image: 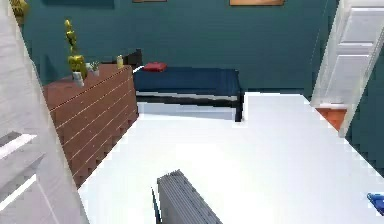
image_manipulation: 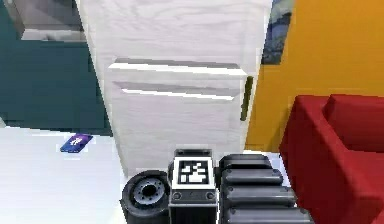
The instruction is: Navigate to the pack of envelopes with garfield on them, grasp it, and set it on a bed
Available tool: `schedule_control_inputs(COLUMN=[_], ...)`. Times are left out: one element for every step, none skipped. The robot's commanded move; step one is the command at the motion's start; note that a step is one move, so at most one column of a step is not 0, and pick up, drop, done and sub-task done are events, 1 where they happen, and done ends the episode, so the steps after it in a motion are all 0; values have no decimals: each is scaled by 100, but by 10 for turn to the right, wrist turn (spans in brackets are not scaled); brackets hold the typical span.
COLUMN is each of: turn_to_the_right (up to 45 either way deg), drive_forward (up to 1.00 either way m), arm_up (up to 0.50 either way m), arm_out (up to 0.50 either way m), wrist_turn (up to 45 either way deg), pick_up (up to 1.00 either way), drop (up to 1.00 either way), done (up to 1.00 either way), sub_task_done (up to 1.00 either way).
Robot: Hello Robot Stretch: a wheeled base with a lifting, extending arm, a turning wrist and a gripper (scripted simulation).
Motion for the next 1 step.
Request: schedule_control_inputs(turn_to_the_right=[0], drive_forward=[85], arm_up=[0], arm_out=[0], wrist_turn=[0], pick_up=[0], drop=[0], done=[0], sub_task_done=[0])
